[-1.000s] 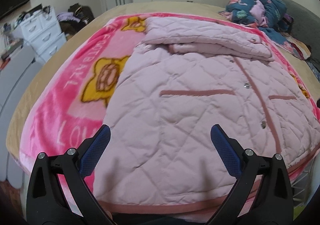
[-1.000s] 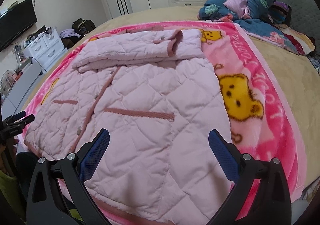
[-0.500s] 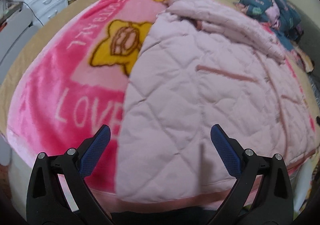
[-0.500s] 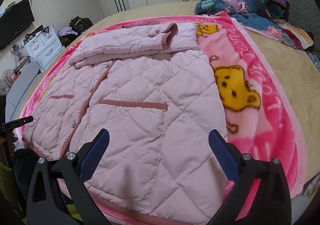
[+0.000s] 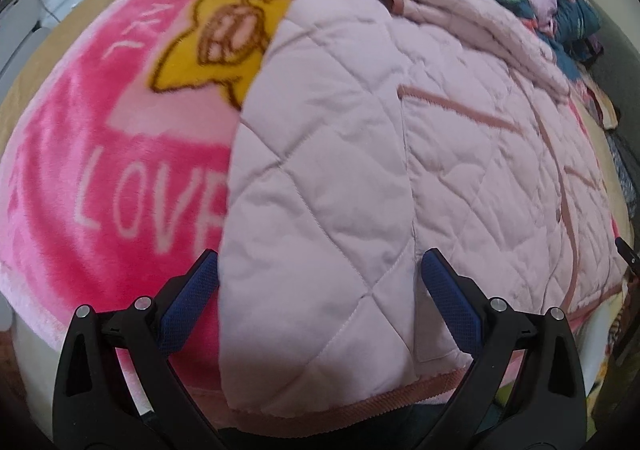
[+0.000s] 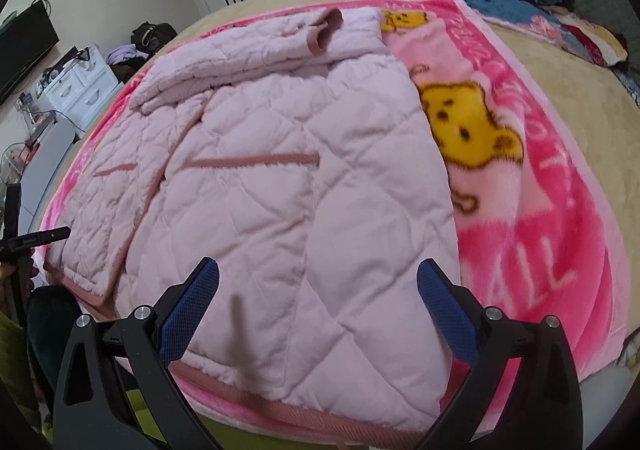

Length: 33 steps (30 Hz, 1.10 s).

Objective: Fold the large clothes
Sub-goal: 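Grasp the ribbed jacket hem with both tools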

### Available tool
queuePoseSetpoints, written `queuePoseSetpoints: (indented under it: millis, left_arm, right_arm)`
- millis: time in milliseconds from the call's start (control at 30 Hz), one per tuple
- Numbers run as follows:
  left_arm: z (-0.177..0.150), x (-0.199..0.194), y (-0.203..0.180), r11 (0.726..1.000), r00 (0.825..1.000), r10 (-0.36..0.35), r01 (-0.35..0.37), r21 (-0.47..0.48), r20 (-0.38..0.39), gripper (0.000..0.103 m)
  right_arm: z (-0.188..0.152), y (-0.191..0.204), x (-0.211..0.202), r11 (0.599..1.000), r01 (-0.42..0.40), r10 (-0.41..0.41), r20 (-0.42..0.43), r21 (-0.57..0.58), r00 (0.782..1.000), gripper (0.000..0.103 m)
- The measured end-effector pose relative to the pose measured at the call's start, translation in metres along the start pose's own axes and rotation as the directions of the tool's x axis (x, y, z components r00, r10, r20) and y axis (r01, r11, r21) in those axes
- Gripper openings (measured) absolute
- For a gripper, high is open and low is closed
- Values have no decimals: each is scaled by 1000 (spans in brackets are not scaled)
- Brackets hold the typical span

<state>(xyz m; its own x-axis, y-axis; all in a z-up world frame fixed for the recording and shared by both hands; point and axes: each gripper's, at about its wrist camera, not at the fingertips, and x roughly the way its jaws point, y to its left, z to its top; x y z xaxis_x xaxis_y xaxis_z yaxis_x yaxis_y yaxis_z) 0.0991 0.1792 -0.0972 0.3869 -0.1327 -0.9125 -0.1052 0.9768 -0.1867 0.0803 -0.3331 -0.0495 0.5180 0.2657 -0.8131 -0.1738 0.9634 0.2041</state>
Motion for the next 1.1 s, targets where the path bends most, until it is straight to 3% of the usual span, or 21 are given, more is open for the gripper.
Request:
queuePoseSetpoints:
  millis: [100,300,500,700,867,933,1000,1033,1067,1100]
  left_arm:
    - [1,5,-2,1000,1000,-3,4,21,-30,94]
    - [0,9,8,997,995,-82,81,-7,-64,94]
    - [-2,7,-3,999,998,-35,37,38,-49,94]
    - [-3,3,-7,996,998,-55,56,67,-28,87]
    - [-4,1,-8,994,997,-74,75,75,-20,80]
    - [-4,2,-8,993,996,-86,88,80,-26,79]
    - [-4,2,-8,992,995,-97,99,82,-34,79]
    - [-4,4,-10,992,995,-93,96,84,-35,78]
    - [-4,3,-12,992,996,-89,91,90,-33,76]
    - [-4,3,-14,991,996,-85,87,99,-28,74]
  right_arm:
    - [-5,0,-4,1000,-1,1,1,-11,1000,99]
    - [-12,-10,-13,1000,6,-6,-8,-6,1000,99]
    - [-23,-24,-14,1000,-9,10,-57,25,998,99]
    - [-40,-39,-2,991,-74,89,-140,113,986,99]
    - [-48,-43,4,970,-170,192,-117,175,974,97]
    - [-50,-45,5,967,-188,209,-108,173,972,82]
    - [-51,-47,1,957,-230,249,-95,177,964,58]
    - [-50,-47,-2,955,-244,262,-88,170,961,52]
    - [-48,-47,-4,953,-255,271,-80,166,959,36]
    - [-47,-48,-8,948,-275,288,-66,163,955,27]
